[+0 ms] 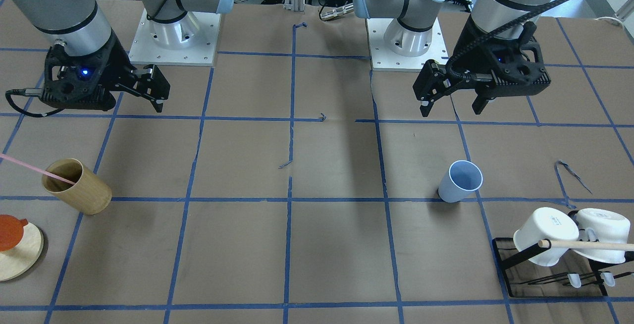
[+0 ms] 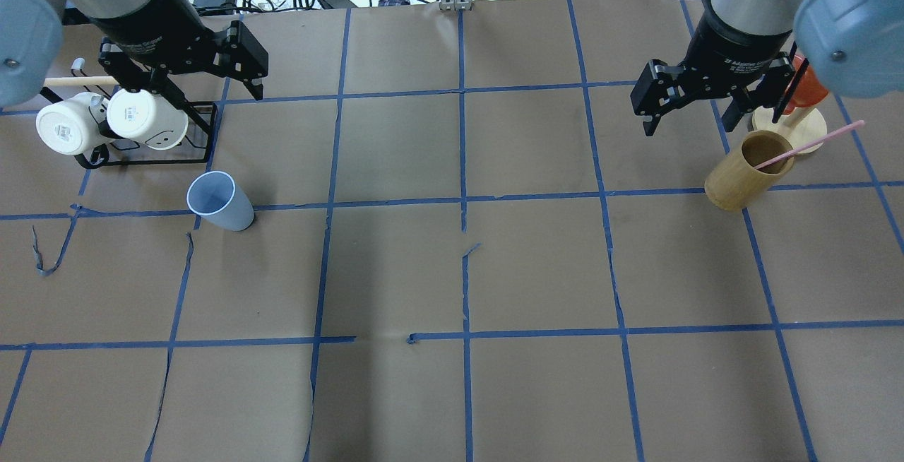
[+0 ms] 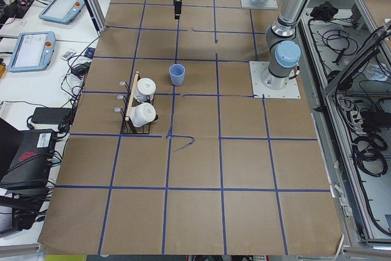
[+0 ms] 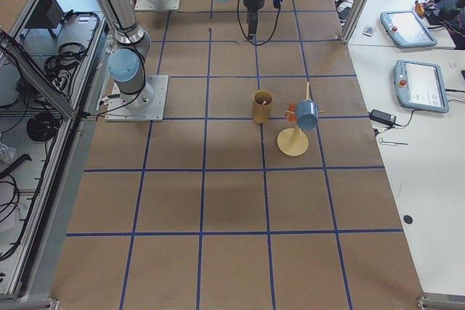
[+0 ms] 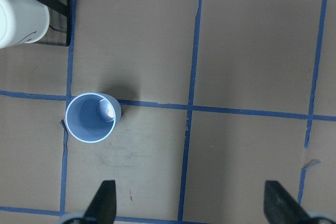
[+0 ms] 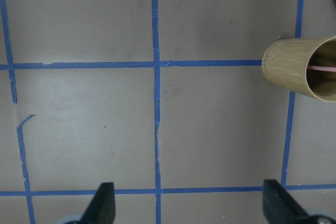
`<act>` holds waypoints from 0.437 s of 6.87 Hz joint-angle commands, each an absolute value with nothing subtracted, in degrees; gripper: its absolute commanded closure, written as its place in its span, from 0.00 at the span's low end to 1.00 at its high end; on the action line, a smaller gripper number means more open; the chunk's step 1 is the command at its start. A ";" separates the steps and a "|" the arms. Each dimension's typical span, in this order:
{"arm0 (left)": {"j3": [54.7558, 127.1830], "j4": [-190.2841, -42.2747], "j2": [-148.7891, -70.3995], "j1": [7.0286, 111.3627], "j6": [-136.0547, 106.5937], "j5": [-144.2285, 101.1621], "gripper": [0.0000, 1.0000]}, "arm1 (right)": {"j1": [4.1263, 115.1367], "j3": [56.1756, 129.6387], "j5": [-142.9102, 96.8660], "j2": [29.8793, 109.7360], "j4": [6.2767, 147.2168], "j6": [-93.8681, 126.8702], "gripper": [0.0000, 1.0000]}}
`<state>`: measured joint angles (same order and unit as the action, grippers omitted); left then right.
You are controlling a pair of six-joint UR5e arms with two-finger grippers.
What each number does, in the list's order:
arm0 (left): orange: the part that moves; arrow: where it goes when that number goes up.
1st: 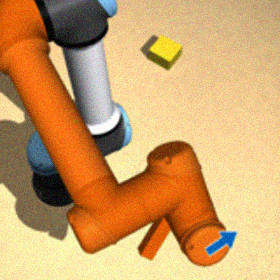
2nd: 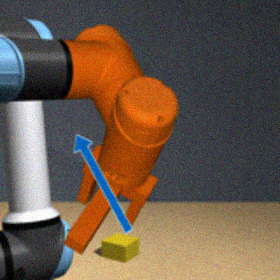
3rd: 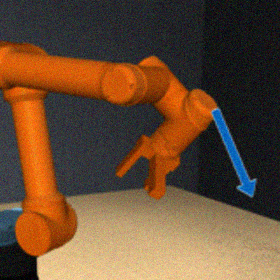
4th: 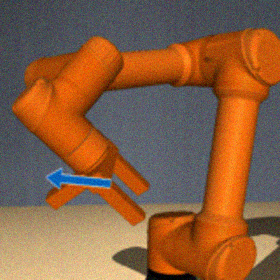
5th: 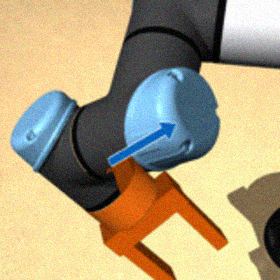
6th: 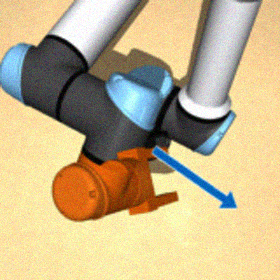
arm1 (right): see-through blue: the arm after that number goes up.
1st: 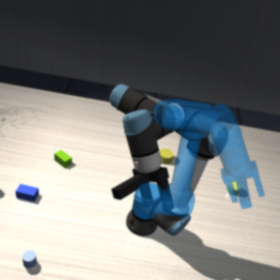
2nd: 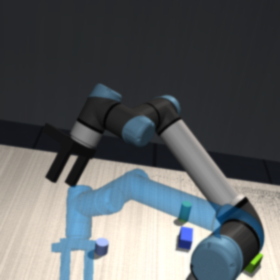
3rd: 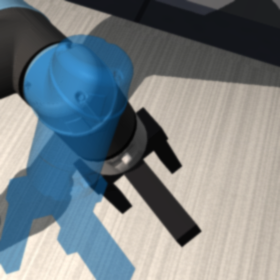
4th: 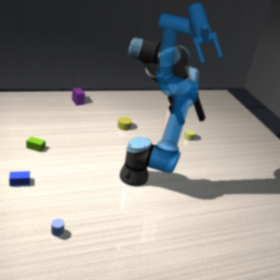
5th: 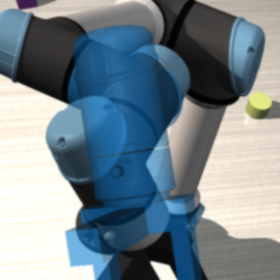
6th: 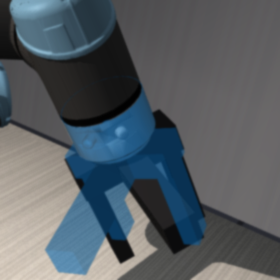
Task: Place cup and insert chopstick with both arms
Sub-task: 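Lower the right gripper toward the pink chopstick in the bamboo cup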
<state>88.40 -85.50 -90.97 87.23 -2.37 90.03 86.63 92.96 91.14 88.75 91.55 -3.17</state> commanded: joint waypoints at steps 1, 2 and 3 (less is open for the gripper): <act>88.85 -85.60 -90.70 87.54 -2.46 90.00 0.00 | 86.75 92.99 91.06 91.12 87.31 -3.25 0.00; 88.77 -85.61 -90.70 87.63 -2.46 90.00 0.00 | 86.66 92.55 90.79 91.93 86.93 -3.43 0.00; 88.86 -85.52 -90.70 87.45 -2.46 89.91 0.00 | 86.66 92.03 90.88 92.37 86.40 -3.25 0.00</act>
